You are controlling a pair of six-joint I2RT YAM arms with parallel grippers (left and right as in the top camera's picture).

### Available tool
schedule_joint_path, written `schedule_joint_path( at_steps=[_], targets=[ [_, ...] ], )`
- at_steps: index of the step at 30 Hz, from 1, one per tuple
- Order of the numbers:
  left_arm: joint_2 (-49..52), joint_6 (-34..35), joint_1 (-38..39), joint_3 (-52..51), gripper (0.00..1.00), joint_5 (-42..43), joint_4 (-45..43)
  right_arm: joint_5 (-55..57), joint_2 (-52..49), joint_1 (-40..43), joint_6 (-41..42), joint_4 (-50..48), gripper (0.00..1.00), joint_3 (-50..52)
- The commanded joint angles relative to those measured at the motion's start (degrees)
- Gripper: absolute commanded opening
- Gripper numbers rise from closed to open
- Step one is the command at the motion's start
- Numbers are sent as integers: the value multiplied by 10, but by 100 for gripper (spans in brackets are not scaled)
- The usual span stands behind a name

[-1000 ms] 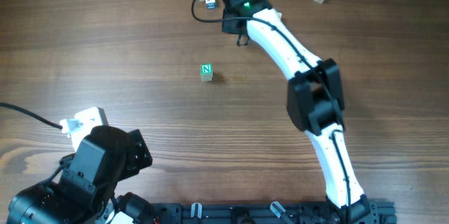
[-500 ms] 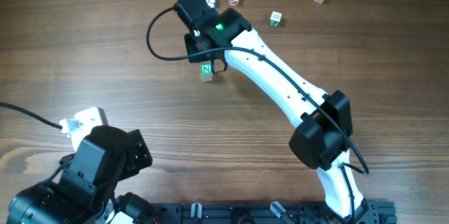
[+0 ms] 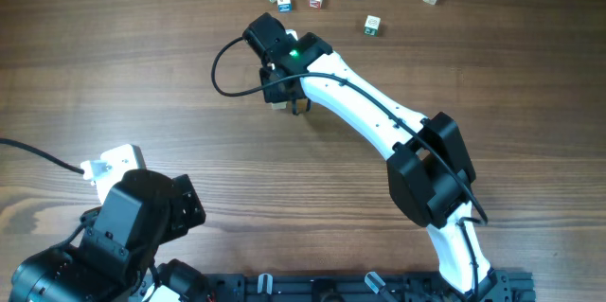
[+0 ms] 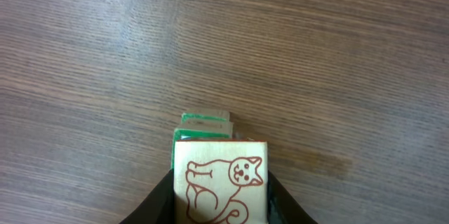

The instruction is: Form a tower

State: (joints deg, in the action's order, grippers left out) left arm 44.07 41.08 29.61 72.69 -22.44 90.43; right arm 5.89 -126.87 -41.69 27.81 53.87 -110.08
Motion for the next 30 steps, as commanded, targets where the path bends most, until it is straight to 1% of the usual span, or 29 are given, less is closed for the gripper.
schedule_joint_path(
  at_steps=[1,8,15,18,28,30],
  targets=[
    [0,8,-3,-1,100,3,0,-15,-12,0,-7,-4,17,3],
    [0,8,-3,-1,100,3,0,-12,-12,-9,-8,-10,17,5],
    [0,8,-3,-1,100,3,0,11,-12,-15,-5,-70,18,56],
    [0,8,-3,-1,100,3,0,23,-12,-15,9,-70,18,56],
    [0,8,-3,-1,100,3,0,22,-12,-16,11,-74,18,56],
    [0,8,-3,-1,100,3,0,22,-12,-17,11,-74,20,56]
  ],
)
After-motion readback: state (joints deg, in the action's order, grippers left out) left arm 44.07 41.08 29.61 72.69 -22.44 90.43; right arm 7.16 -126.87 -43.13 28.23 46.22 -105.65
